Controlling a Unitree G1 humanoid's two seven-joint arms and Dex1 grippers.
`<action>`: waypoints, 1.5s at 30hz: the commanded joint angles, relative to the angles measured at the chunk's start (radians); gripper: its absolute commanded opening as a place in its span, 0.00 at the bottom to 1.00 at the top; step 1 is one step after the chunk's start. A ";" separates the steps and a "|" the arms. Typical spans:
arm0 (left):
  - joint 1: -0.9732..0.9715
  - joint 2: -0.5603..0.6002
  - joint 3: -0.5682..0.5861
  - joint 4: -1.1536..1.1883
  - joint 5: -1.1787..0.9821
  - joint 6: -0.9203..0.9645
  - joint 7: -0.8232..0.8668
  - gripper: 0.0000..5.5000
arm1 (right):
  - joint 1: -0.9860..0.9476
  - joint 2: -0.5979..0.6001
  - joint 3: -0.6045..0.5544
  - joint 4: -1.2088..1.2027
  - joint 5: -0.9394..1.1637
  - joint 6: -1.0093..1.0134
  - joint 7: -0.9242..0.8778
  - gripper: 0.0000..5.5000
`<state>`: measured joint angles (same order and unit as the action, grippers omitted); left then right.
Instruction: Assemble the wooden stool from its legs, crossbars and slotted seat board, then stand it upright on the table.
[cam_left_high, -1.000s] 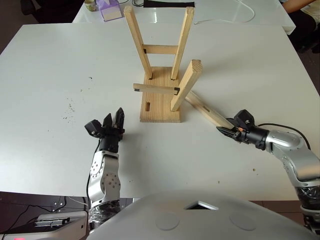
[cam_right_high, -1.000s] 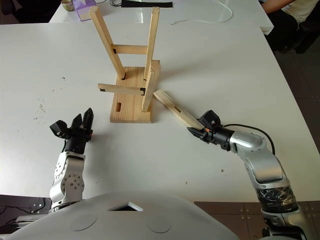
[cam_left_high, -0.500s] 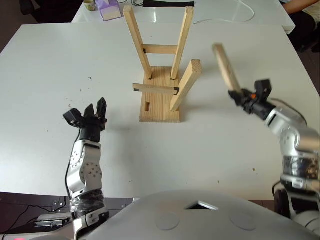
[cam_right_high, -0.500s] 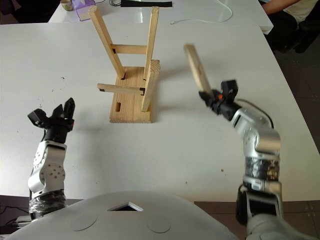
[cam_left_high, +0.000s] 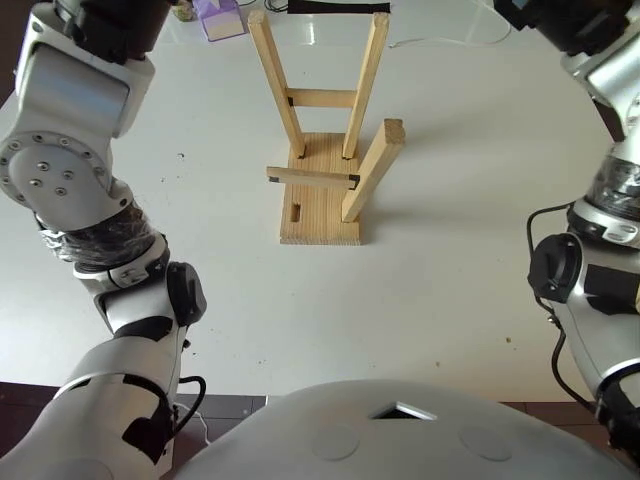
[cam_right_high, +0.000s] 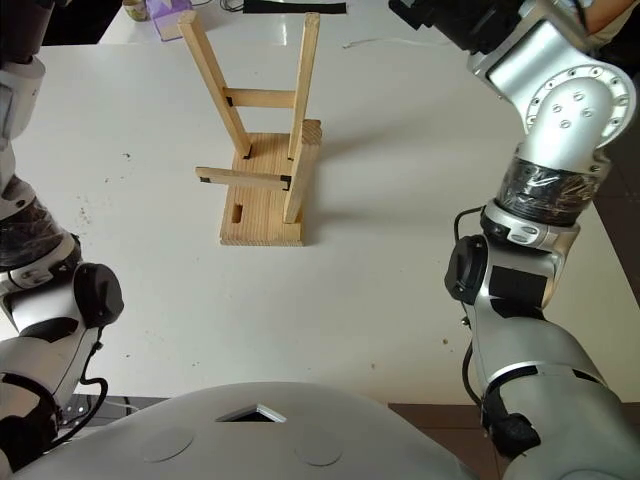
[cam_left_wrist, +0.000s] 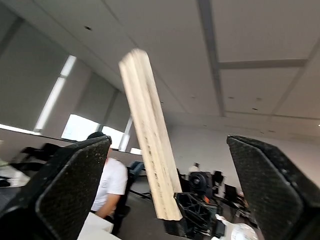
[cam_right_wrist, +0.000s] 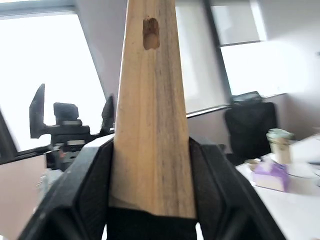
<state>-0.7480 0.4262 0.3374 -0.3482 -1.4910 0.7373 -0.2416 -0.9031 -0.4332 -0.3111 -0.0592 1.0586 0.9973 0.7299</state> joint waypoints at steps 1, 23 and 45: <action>0.021 0.050 -0.008 -0.020 -0.119 0.056 0.001 0.78 | 0.011 -0.108 0.012 -0.051 0.104 0.095 0.149 0.37; 0.095 0.172 -0.044 -0.040 -0.346 0.062 -0.058 0.78 | 0.138 -0.215 0.195 -0.122 0.053 0.072 0.419 0.37; 0.150 0.172 -0.037 -0.098 -0.239 0.003 -0.104 0.38 | 0.127 -0.217 0.186 -0.096 0.054 0.082 0.393 0.37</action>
<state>-0.5975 0.5857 0.3024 -0.4407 -1.7366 0.7441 -0.3303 -0.7611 -0.6404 -0.1156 -0.1555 1.1229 1.0941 1.1343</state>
